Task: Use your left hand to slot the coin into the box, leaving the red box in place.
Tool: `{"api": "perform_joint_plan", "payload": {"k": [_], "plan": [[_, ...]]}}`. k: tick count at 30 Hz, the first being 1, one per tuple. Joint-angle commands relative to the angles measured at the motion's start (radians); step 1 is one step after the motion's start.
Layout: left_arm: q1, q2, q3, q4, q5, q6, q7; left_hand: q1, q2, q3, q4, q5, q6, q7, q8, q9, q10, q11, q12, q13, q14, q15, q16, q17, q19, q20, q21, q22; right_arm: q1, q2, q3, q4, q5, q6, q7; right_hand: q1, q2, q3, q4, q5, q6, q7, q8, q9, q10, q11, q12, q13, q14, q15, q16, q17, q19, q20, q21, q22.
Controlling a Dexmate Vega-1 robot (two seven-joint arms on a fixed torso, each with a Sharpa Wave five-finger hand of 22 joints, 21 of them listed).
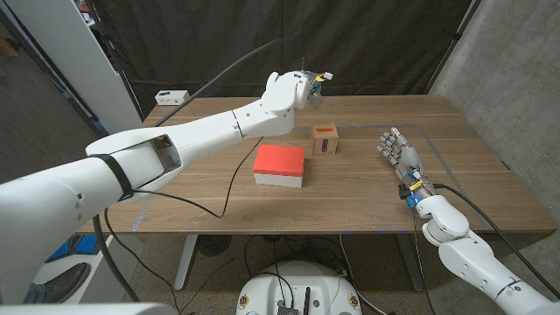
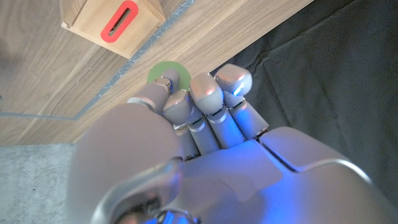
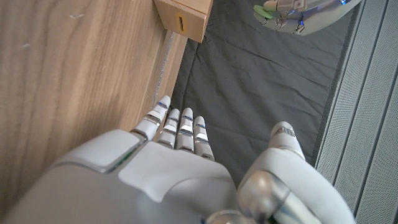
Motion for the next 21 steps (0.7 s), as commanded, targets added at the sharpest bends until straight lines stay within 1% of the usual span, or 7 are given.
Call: {"api": "perform_joint_plan", "payload": {"k": [1,3,5,8,12,17,21], "plan": [[0.023,-0.091,0.027,0.063,0.045,0.142,0.010,0.010,0.003,0.003,0.003,0.007,0.134,0.125,-0.006,-0.005,0.005,0.000,0.006,0.007,0.008,0.002,0.002,0.002,0.012,-0.072,-0.004,-0.004,-0.008,-0.003,0.006,-0.001,-0.007,0.008,0.000,0.002,0.007,0.002,-0.007,-0.003,0.006,0.016,-0.001,0.005,0.004,-0.001,-0.003,0.005,0.001,0.001,0.003,-0.001,0.008,-0.002,-0.003,0.003],[0.024,-0.099,0.030,0.071,0.036,0.154,0.020,0.002,0.006,0.001,0.008,0.007,0.130,0.125,-0.008,-0.005,0.002,-0.001,0.007,0.008,0.008,0.002,0.003,0.008,0.007,-0.072,-0.007,-0.010,-0.012,-0.004,0.009,-0.004,-0.003,0.006,-0.001,0.002,0.007,0.002,-0.007,-0.003,0.006,0.018,-0.001,0.005,0.005,0.000,-0.002,0.005,0.003,0.002,0.003,-0.001,0.009,-0.001,-0.003,0.003],[0.018,-0.108,0.036,0.083,0.026,0.162,0.023,-0.007,0.010,0.001,0.012,0.006,0.124,0.119,-0.009,-0.004,-0.003,0.002,0.007,0.010,0.009,0.003,0.007,0.018,0.007,-0.071,-0.004,-0.008,-0.014,-0.006,0.011,-0.005,-0.005,0.007,-0.001,0.001,0.007,0.002,-0.007,-0.003,0.005,0.016,-0.001,0.005,0.005,-0.001,-0.002,0.005,0.002,0.001,0.003,-0.001,0.008,-0.002,-0.003,0.003],[-0.003,-0.126,0.057,0.110,0.009,0.177,0.009,-0.021,0.016,-0.002,0.017,0.001,0.113,0.118,-0.014,-0.009,-0.010,0.003,0.007,0.014,0.004,0.003,0.004,0.024,0.001,-0.071,-0.006,-0.011,-0.019,-0.007,0.013,-0.008,-0.002,0.005,-0.002,0.001,0.007,0.002,-0.007,-0.003,0.006,0.016,-0.001,0.005,0.004,-0.001,-0.002,0.005,0.002,0.002,0.003,-0.001,0.009,-0.001,-0.003,0.003],[-0.013,-0.136,0.070,0.123,-0.022,0.172,0.020,-0.035,0.023,-0.002,0.018,-0.006,0.101,0.109,-0.017,-0.014,-0.018,0.001,0.001,0.008,-0.003,0.003,0.001,0.032,-0.001,-0.071,-0.005,-0.014,-0.025,-0.009,0.016,-0.013,0.000,0.006,0.000,0.001,0.007,0.002,-0.007,-0.003,0.005,0.016,-0.001,0.005,0.004,-0.002,-0.002,0.005,0.002,0.001,0.003,-0.001,0.009,-0.001,-0.003,0.003],[-0.026,-0.146,0.084,0.133,-0.057,0.164,0.037,-0.057,0.032,-0.003,0.018,-0.019,0.094,0.107,-0.015,-0.018,-0.026,0.001,0.007,0.022,-0.010,0.003,-0.004,0.041,-0.014,-0.071,-0.010,-0.019,-0.032,-0.012,0.017,-0.021,0.002,-0.002,-0.002,0.001,0.007,0.002,-0.007,-0.003,0.006,0.014,-0.001,0.005,0.003,-0.001,-0.003,0.005,0.003,0.001,0.003,-0.001,0.009,-0.001,-0.003,0.003],[-0.032,-0.157,0.090,0.146,-0.085,0.164,0.055,-0.085,0.039,-0.006,0.022,-0.033,0.096,0.100,-0.003,-0.003,-0.024,0.003,-0.005,0.004,-0.015,0.003,-0.010,0.046,-0.020,-0.070,-0.010,-0.019,-0.038,-0.012,0.017,-0.024,-0.001,-0.002,-0.005,0.001,0.007,0.002,-0.007,-0.003,0.005,0.014,-0.001,0.005,0.004,-0.002,-0.003,0.005,0.002,0.002,0.003,-0.001,0.009,-0.001,-0.003,0.003]]}}
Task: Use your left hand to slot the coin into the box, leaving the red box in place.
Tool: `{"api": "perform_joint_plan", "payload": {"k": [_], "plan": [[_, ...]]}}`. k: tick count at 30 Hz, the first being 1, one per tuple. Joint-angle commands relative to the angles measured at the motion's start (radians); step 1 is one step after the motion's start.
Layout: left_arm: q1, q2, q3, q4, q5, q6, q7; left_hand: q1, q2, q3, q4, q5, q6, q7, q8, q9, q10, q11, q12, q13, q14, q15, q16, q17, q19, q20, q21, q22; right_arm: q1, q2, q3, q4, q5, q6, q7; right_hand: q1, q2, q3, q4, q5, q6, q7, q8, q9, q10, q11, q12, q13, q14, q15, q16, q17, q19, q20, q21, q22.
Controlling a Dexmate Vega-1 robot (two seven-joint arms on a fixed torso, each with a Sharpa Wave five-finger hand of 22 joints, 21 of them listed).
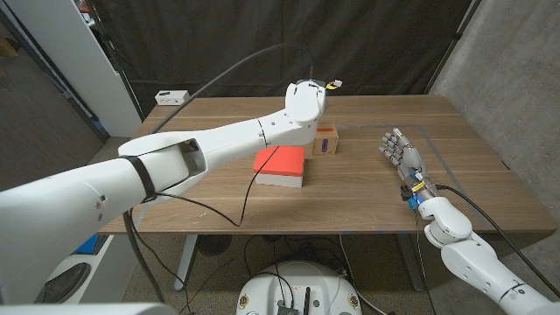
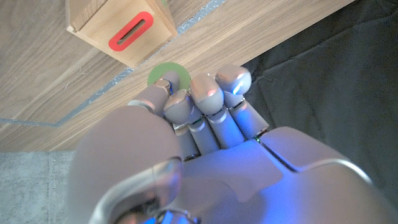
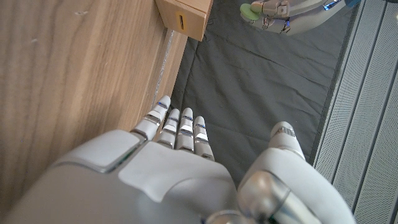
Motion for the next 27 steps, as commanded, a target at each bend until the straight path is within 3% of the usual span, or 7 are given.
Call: {"api": "perform_joint_plan", "payload": {"k": [1,10,14,27], "plan": [[-0.028,-0.043,0.035,0.047,-0.075,0.011,0.037,-0.030,0.008,-0.005,0.008,-0.014,0.094,0.090,0.022,0.021,-0.002,-0.001,-0.011,-0.013,-0.010,0.003,-0.011,-0.001,-0.008,-0.074,0.003,0.003,-0.018,-0.004,0.004,-0.013,0.003,-0.009,-0.005,0.001,0.007,0.002,-0.007,-0.002,0.005,0.014,-0.002,0.005,0.005,-0.002,-0.002,0.005,0.002,0.001,0.003,-0.001,0.009,0.000,-0.003,0.003],[-0.052,-0.054,0.057,0.065,-0.136,0.013,0.053,-0.059,0.015,0.004,-0.001,-0.028,0.098,0.085,0.031,0.038,-0.015,-0.004,0.010,0.029,-0.008,0.001,-0.012,0.005,-0.013,-0.074,-0.002,0.000,-0.028,-0.002,0.005,-0.012,-0.005,-0.004,-0.011,0.001,0.007,0.002,-0.007,-0.002,0.005,0.014,-0.002,0.005,0.005,-0.001,-0.002,0.005,0.002,0.001,0.003,-0.001,0.009,0.001,-0.003,0.003],[-0.064,-0.052,0.074,0.062,-0.154,0.016,0.059,-0.067,0.018,0.011,-0.006,-0.030,0.101,0.083,0.033,0.043,0.001,-0.003,-0.018,-0.018,-0.006,0.001,-0.012,0.005,-0.014,-0.074,-0.003,-0.004,-0.029,-0.001,0.005,-0.012,-0.006,-0.004,-0.013,0.001,0.007,0.002,-0.007,-0.002,0.005,0.013,-0.002,0.005,0.004,-0.001,-0.003,0.005,0.002,0.001,0.003,-0.001,0.008,0.000,-0.004,0.003],[-0.094,-0.037,0.135,0.049,-0.173,0.055,0.096,-0.075,0.014,0.020,-0.012,-0.032,0.110,0.078,0.037,0.058,0.003,-0.006,-0.012,-0.006,-0.002,0.002,-0.015,-0.004,-0.003,-0.075,0.003,-0.009,-0.038,0.002,0.008,-0.019,-0.009,-0.004,-0.023,0.002,0.008,0.002,-0.007,-0.002,0.005,0.013,-0.002,0.005,0.005,-0.001,-0.002,0.005,0.003,0.002,0.003,-0.002,0.008,0.001,-0.003,0.003]]}}
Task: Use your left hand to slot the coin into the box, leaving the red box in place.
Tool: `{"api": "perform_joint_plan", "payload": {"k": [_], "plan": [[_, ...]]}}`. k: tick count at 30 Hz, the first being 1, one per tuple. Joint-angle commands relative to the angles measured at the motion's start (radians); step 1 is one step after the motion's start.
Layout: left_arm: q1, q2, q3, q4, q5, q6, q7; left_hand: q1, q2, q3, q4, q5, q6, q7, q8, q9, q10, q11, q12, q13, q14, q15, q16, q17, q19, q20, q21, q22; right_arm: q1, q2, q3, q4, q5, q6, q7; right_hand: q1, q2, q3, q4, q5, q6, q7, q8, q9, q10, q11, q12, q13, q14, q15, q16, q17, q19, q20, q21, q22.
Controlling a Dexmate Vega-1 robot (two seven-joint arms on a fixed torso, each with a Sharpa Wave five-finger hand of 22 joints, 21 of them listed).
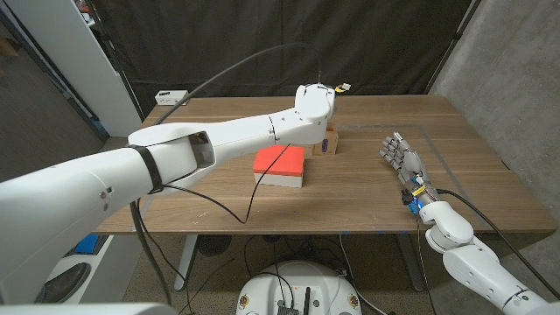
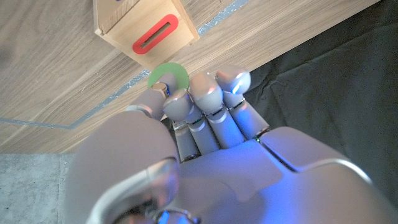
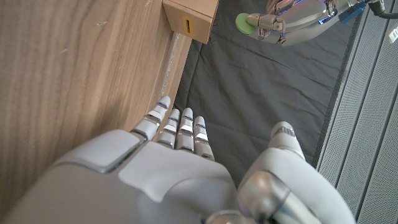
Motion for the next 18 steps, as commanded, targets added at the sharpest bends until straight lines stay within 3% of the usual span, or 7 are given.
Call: {"api": "perform_joint_plan", "payload": {"k": [1,7,18], "plan": [[-0.031,0.012,0.055,-0.006,-0.029,0.026,0.028,-0.008,-0.004,0.012,-0.002,-0.001,0.105,0.080,0.038,0.061,0.009,-0.002,0.003,0.003,0.007,-0.004,-0.001,-0.001,0.006,-0.076,0.006,0.009,-0.010,0.003,0.004,-0.008,-0.003,0.000,-0.009,0.002,0.008,0.002,-0.007,-0.002,0.005,0.013,-0.002,0.005,0.005,-0.001,-0.003,0.005,0.002,0.001,0.003,0.003,0.009,0.001,0.000,0.003],[-0.031,0.016,0.055,-0.002,-0.054,0.018,0.043,-0.021,-0.003,0.018,0.002,-0.005,0.109,0.075,0.058,0.099,0.005,-0.001,-0.001,0.006,0.004,-0.003,0.002,0.011,-0.002,-0.076,0.003,0.007,-0.013,0.001,0.004,-0.013,-0.008,-0.006,-0.015,0.002,0.008,0.002,-0.007,-0.002,0.005,0.013,-0.002,0.005,0.004,-0.002,-0.003,0.005,0.001,0.001,0.002,0.003,0.008,0.001,0.000,0.003],[-0.036,0.006,0.066,0.006,-0.092,0.040,0.066,-0.020,0.000,0.027,-0.002,-0.004,0.113,0.088,0.042,0.086,0.003,-0.004,0.000,0.014,0.006,-0.004,0.002,0.008,0.001,-0.076,0.006,0.001,-0.018,0.003,0.011,-0.021,-0.014,0.001,-0.023,0.002,0.008,0.003,-0.007,-0.002,0.005,0.013,-0.002,0.005,0.006,-0.001,-0.002,0.005,0.001,0.002,0.002,0.003,0.008,0.002,0.000,0.003]]}}
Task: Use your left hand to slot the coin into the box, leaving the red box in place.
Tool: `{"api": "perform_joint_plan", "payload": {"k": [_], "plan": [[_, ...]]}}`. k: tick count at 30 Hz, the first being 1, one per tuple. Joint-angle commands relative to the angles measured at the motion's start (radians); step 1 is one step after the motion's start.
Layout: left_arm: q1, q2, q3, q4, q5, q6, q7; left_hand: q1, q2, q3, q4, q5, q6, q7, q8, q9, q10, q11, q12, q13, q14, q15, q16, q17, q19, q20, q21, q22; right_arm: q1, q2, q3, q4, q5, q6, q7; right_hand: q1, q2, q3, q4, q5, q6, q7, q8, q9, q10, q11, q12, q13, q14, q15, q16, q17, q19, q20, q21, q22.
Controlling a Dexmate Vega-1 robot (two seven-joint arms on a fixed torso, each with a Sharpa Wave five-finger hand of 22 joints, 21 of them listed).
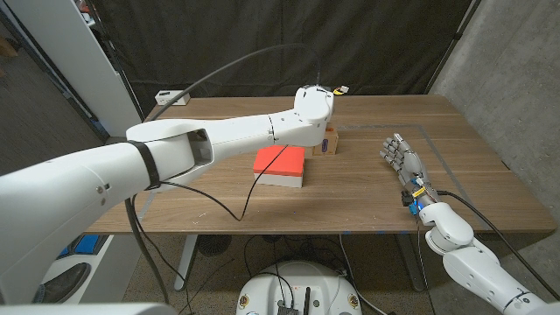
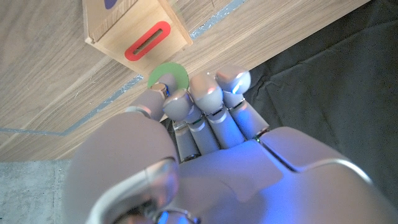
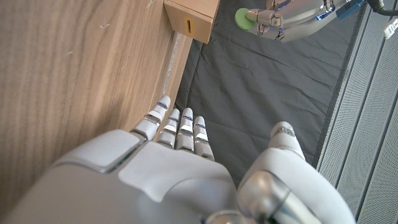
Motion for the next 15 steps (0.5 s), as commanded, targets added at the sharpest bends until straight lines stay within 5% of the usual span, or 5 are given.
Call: {"api": "perform_joint_plan", "payload": {"k": [1,15], "plan": [[-0.011,-0.002,0.020,0.007,-0.041,0.011,0.027,-0.004,0.000,0.012,-0.001,0.000,0.114,0.090,0.041,0.086,0.003,-0.003,0.007,0.017,0.003,-0.004,-0.002,-0.001,-0.004,-0.076,0.001,-0.004,-0.007,0.002,0.008,-0.010,-0.006,0.003,-0.010,0.002,0.009,0.003,-0.007,-0.002,0.005,0.013,-0.002,0.005,0.005,-0.001,-0.002,0.005,0.001,0.002,0.002,0.003,0.008,0.001,0.000,0.003],[-0.008,-0.012,0.026,0.026,-0.085,0.001,0.066,-0.004,0.001,0.014,0.003,0.000,0.117,0.088,0.030,0.074,0.007,-0.002,-0.002,0.007,0.005,-0.003,0.002,-0.003,-0.001,-0.076,0.005,-0.008,-0.006,-0.001,0.009,-0.011,-0.006,-0.004,-0.007,0.003,0.009,0.003,-0.008,-0.002,0.004,0.012,-0.002,0.005,0.005,-0.002,-0.003,0.005,0.002,0.001,0.002,0.003,0.008,0.000,0.000,0.003]]}}
